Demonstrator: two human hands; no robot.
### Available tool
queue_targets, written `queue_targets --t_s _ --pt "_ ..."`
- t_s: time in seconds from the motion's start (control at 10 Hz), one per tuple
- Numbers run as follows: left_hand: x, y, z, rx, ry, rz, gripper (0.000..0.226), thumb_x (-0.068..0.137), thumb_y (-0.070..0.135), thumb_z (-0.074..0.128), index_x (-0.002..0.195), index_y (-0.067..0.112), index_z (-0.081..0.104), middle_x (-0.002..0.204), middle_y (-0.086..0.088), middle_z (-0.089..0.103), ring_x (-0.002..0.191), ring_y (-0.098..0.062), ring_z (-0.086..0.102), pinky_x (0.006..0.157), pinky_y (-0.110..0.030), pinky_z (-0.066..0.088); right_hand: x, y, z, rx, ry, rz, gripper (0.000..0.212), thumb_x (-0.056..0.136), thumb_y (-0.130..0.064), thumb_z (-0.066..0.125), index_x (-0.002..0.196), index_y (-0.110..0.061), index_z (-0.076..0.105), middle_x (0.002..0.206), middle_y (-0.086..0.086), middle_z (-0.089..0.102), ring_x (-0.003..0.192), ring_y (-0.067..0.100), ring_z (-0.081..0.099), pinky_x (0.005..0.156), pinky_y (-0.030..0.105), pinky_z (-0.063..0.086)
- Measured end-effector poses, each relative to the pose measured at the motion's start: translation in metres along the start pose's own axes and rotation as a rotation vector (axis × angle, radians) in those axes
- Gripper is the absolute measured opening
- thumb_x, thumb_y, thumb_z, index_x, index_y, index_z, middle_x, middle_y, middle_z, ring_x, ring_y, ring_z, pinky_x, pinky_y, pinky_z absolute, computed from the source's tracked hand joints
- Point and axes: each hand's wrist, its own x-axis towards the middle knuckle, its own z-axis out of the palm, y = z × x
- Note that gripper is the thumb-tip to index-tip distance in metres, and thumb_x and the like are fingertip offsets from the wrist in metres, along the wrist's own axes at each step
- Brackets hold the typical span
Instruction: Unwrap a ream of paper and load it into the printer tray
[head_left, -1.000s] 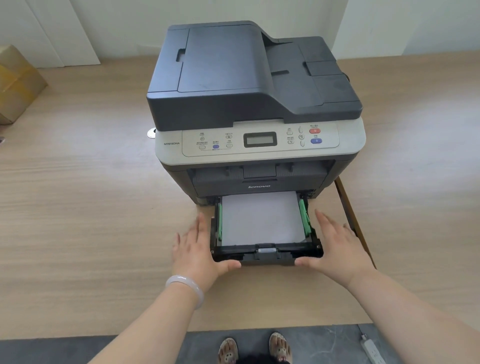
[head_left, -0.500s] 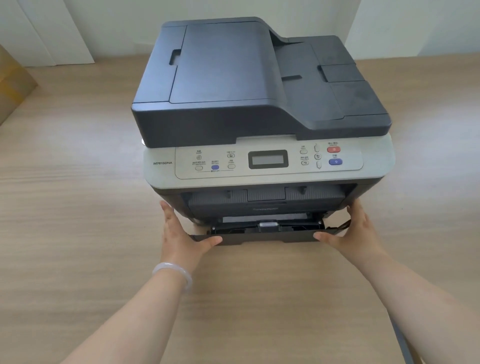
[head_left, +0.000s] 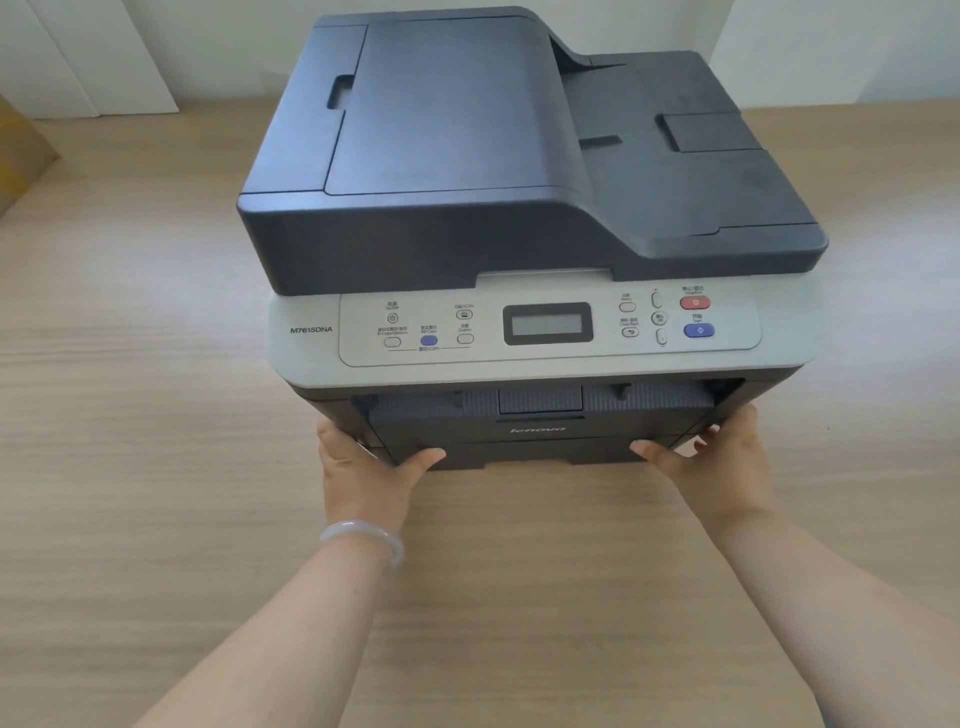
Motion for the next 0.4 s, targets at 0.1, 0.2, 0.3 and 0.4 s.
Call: queue_targets --t_s 0.1,0.2,0.3,0.4 --pt "-0.004 0.002 -0.001 -0.015 -0.023 0.002 0.099 0.053 0.032 0.091 0.128 0.018 0.028 0.126 -0.004 0.045 0.117 -0.027 0.049 0.102 -0.045 0.043 -0.005 -0.004 -0.001 -0.022 -0.002 -0.003 0.078 0.058 -0.032 0.089 0.114 -0.018 0.037 0.117 0.001 0.055 0.114 0.023 0.056 0.091 0.041 0.050" --pt "-0.013 0.008 -0.005 -0.026 -0.051 -0.003 0.105 0.059 0.031 0.087 0.140 0.019 0.020 0.137 -0.005 0.043 0.127 -0.027 0.043 0.107 -0.044 0.038 -0.020 -0.011 0.000 0.022 -0.008 -0.013 0.083 0.065 -0.027 0.085 0.130 -0.016 0.034 0.131 0.003 0.054 0.124 0.023 0.052 0.096 0.041 0.048" --pt "-0.024 0.014 -0.010 -0.060 -0.099 -0.017 0.114 0.061 0.031 0.085 0.146 0.033 0.009 0.144 -0.003 0.039 0.132 -0.025 0.042 0.109 -0.045 0.037 -0.043 -0.023 -0.001 0.119 -0.043 -0.003 0.086 0.072 -0.019 0.081 0.139 -0.026 0.028 0.140 0.000 0.048 0.130 0.021 0.046 0.104 0.040 0.042" --pt "-0.049 0.026 -0.016 -0.118 -0.142 -0.015 0.107 0.062 0.030 0.081 0.143 0.039 0.013 0.139 0.000 0.048 0.125 -0.022 0.051 0.106 -0.042 0.043 -0.074 -0.030 0.004 0.045 -0.166 0.015 0.084 0.078 -0.027 0.074 0.146 -0.025 0.025 0.147 0.003 0.043 0.133 0.024 0.043 0.103 0.036 0.040"
